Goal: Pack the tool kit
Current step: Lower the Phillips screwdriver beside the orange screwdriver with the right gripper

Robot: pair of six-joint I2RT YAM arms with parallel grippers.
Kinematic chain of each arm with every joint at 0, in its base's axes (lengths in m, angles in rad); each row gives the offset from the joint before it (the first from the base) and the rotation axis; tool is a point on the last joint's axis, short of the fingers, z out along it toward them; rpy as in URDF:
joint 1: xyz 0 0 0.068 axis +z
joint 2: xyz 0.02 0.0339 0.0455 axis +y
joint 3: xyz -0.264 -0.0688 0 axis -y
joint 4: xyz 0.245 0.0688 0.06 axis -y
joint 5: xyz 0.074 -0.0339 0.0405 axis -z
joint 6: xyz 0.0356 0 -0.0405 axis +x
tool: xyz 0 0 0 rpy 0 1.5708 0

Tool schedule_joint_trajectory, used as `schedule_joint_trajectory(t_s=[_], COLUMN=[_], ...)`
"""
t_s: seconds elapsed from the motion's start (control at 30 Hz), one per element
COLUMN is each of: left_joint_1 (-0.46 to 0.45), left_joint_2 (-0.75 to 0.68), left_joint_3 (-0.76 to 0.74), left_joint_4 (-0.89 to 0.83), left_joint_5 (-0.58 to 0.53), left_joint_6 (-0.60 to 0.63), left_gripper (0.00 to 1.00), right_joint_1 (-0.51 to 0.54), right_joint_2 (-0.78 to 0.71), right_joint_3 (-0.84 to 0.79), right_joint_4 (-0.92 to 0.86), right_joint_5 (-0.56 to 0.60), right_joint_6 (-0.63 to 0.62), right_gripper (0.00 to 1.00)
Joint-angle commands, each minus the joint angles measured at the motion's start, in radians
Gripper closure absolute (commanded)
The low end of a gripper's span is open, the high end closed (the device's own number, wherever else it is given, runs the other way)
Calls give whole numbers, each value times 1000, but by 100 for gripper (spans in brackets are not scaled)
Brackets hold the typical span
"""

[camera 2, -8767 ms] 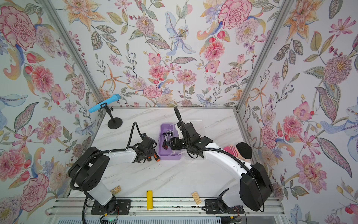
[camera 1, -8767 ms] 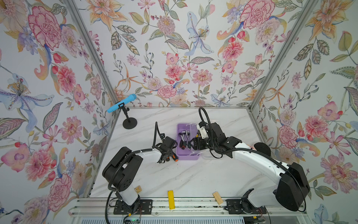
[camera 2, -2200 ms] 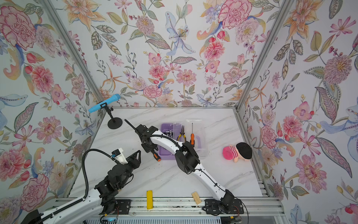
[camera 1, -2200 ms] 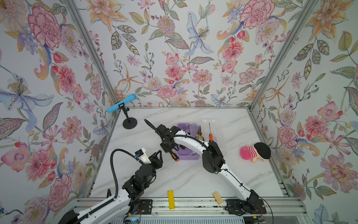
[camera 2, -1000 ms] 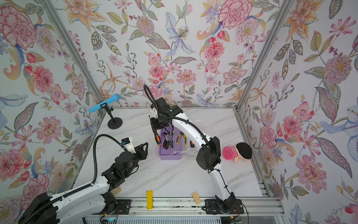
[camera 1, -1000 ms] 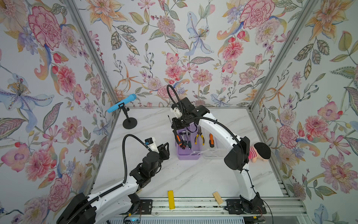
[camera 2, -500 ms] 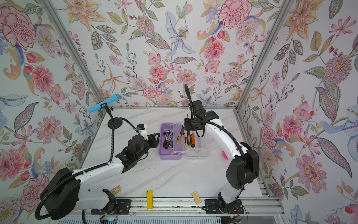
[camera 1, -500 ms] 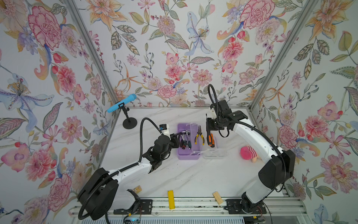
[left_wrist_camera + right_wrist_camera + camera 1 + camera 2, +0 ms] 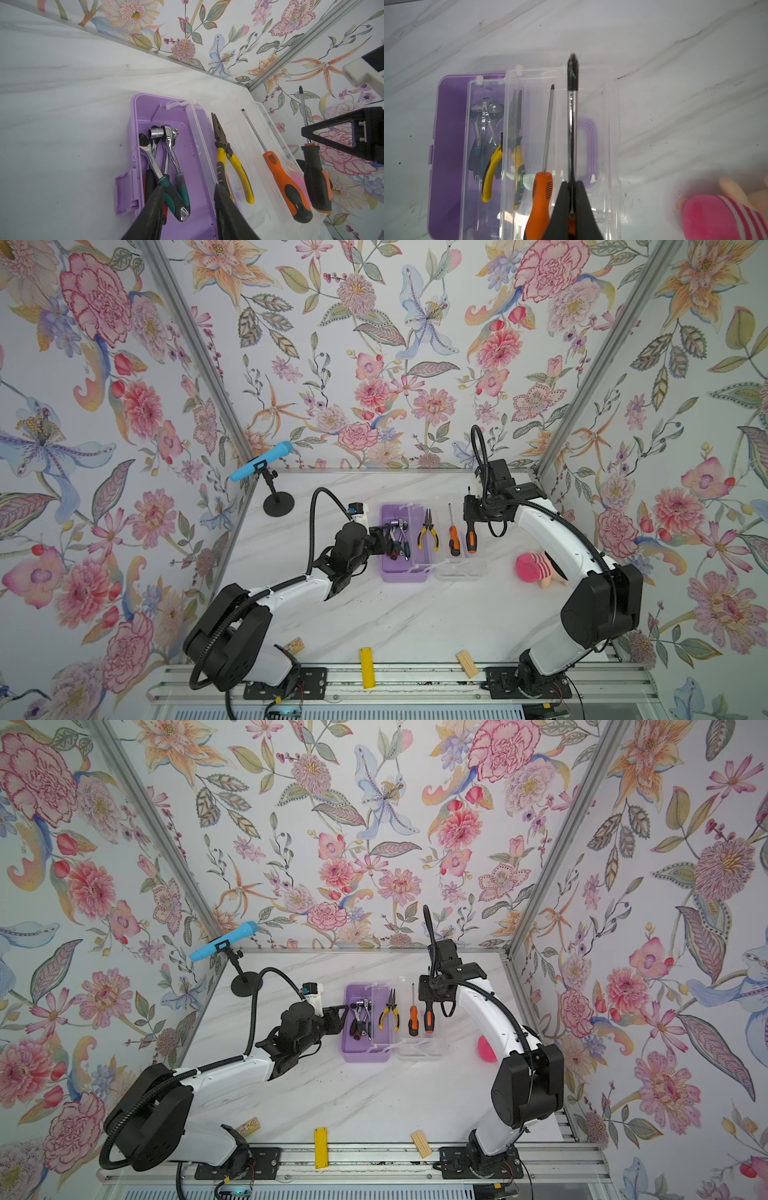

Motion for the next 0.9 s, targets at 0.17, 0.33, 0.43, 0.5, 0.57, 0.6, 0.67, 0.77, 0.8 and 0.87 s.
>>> schedule_joint_trajectory(t_s=[0.17,0.33,0.43,0.5,0.57,0.6,0.67,0.77,0.8,0.87], left_joint_1=[28,31,36,37,40,42,45,46,47,46], left_joint_2=[36,50,54,55,55,54,56,56,57,59], left_joint_3=[20,22,18,17,16,15,16,16,17,17], left_joint_4=[38,37,34,32,30,30,30,25,25,24], left_joint_5=[28,32,34,31,28,27,30,28,28,28], left_joint_6=[17,17,17,16,19,20,22,24,24,24], left_gripper=[57,56,55,53,50,49,49,49,49,49], right_joint_1=[-6,4,14,23,32,37,50,60,64,68], right_joint_2=[75,105,120,133,138,143,145,138,134,130], right_joint_3=[-4,-16,-23,-22,-22,-22,-22,-34,-37,-42], right_joint_4=[20,19,14,2,-9,-16,-33,-34,-34,-36], right_joint_5=[12,21,34,51,69,83,114,123,127,128], right_joint_6=[-33,-33,-33,-33,-36,-36,-39,-38,-36,-35], right_gripper=[100,100,100,100,100,97,95,93,92,91])
